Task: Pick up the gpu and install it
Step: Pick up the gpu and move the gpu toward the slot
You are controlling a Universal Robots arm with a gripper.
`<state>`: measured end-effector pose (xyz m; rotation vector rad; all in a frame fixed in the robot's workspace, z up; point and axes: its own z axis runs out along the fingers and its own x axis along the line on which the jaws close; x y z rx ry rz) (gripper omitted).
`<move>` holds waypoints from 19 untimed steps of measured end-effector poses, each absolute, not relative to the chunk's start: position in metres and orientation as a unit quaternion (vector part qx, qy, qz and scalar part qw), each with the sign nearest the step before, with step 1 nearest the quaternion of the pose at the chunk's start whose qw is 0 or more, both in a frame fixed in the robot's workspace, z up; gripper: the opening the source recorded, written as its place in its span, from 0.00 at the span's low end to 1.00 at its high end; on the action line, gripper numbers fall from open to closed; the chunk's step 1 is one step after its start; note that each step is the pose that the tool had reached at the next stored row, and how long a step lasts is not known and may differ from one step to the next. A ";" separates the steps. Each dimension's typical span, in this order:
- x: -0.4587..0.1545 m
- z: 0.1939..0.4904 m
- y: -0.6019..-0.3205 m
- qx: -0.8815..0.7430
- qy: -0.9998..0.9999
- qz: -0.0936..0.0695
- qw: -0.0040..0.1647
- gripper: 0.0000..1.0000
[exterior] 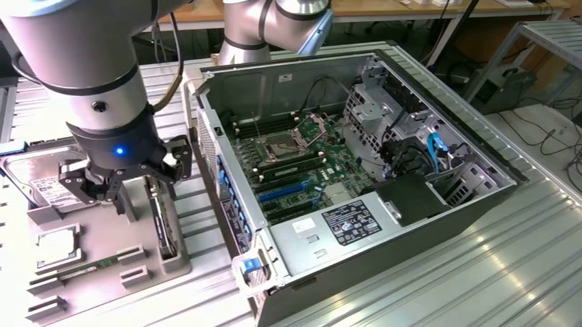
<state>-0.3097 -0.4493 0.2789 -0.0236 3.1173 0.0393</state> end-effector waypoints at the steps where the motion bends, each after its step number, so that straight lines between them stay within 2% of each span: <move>1: -0.310 0.277 -0.449 -0.008 1.000 0.013 0.012 0.72; 19: -0.308 0.246 -0.452 -0.008 1.000 0.013 0.012 0.72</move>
